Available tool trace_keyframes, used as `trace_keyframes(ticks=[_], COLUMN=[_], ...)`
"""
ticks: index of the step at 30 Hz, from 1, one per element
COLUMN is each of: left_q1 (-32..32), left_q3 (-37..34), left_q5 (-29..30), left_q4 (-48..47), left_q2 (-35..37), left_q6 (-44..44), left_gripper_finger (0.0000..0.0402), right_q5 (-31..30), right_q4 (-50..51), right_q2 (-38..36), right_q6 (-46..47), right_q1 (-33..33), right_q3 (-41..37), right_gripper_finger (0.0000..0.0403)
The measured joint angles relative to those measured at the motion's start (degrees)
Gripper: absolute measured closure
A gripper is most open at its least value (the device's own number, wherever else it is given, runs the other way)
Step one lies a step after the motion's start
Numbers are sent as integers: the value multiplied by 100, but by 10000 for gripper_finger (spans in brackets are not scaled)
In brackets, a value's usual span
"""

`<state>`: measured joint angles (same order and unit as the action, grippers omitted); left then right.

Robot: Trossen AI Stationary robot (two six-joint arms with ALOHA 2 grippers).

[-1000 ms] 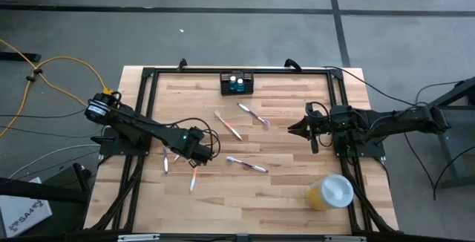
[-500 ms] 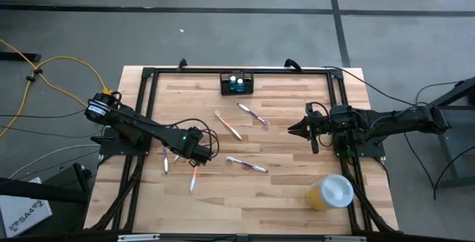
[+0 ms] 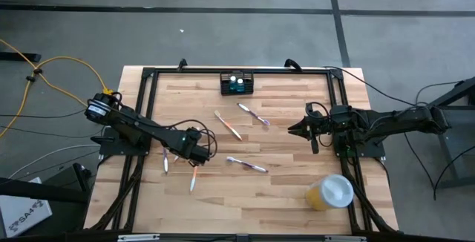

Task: Pick & Place toothbrushing station
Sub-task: Put the left orange toothbrush into the wire organizer

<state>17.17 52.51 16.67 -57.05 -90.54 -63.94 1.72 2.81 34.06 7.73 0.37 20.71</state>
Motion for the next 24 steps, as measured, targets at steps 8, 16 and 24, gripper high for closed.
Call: trace_keyframes(ticks=[8,16,24], left_q1=[0,-19,-150], left_q3=[-211,-413,-562], left_q5=[-3,-35,-46], left_q4=[369,468,716], left_q2=[0,0,7], left_q6=[65,90,340], left_gripper_finger=[262,262,262], right_q5=[-2,-2,-2], right_q4=[-2,-2,-2], right_q2=[0,0,0], right_q6=[0,0,0], right_q1=[0,1,0], right_q3=[1,2,0], right_gripper_finger=[360,360,360])
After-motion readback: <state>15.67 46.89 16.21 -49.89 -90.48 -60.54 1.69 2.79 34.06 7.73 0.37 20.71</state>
